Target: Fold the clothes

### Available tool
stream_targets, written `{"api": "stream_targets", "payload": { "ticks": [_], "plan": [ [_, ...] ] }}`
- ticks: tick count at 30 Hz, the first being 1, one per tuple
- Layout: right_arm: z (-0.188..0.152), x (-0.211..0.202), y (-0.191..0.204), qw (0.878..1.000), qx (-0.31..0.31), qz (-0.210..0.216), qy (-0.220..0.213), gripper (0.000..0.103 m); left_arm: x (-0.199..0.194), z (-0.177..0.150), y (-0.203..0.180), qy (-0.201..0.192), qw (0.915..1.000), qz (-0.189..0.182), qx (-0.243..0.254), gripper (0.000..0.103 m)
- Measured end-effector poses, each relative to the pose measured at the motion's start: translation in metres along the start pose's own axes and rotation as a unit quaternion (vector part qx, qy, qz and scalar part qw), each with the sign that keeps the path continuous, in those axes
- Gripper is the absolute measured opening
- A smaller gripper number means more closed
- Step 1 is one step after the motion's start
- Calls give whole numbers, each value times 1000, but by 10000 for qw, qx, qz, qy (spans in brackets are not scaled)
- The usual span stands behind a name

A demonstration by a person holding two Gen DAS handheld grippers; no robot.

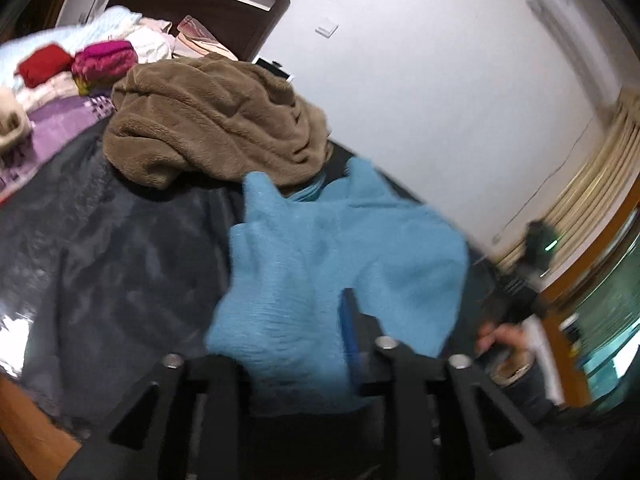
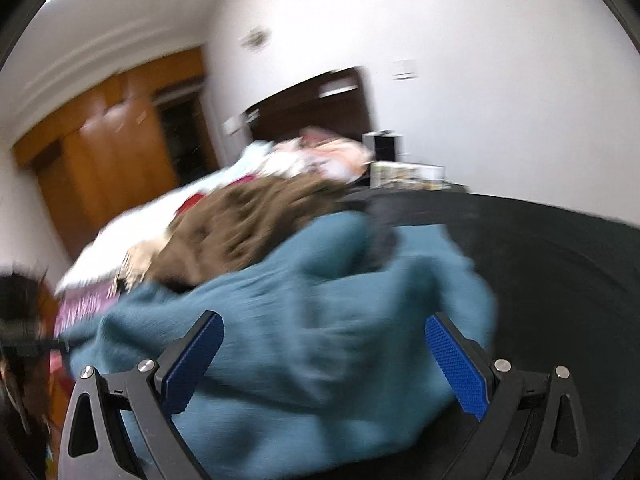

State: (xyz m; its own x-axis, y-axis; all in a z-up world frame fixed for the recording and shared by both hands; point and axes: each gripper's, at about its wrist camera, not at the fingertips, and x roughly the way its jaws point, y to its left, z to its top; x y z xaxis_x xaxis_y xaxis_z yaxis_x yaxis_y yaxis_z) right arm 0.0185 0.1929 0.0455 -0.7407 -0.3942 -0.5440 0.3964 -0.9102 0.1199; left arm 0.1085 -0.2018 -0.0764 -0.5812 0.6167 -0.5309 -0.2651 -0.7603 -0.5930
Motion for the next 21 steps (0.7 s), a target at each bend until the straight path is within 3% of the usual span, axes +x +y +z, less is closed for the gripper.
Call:
{"api": "stream_targets", "payload": {
  "ticks": [1, 2, 3, 9, 17, 21],
  "plan": [
    [-4, 11, 9, 9997, -168, -54, 157, 103, 1, -1, 0, 80, 9999, -84, -39, 60],
    [-8, 22, 15, 9988, -311, -156, 341, 103, 3, -3, 0, 159, 9997, -168, -77, 75],
    [-13, 33, 22, 9973, -454, -257, 524, 103, 4, -4, 1, 239, 9993, -251, -116, 80],
    [-27, 52, 11, 9947, -317, -236, 946, 103, 14, -12, 0, 717, 9947, -692, -270, 81],
    [-35, 47, 11, 9936, -398, -579, 885, 103, 24, -31, -26, 1207, 9905, -484, 446, 81],
    [-34, 41, 4, 9936, -386, -700, 797, 103, 23, -28, -24, 1277, 9907, -303, 371, 81]
  ]
}}
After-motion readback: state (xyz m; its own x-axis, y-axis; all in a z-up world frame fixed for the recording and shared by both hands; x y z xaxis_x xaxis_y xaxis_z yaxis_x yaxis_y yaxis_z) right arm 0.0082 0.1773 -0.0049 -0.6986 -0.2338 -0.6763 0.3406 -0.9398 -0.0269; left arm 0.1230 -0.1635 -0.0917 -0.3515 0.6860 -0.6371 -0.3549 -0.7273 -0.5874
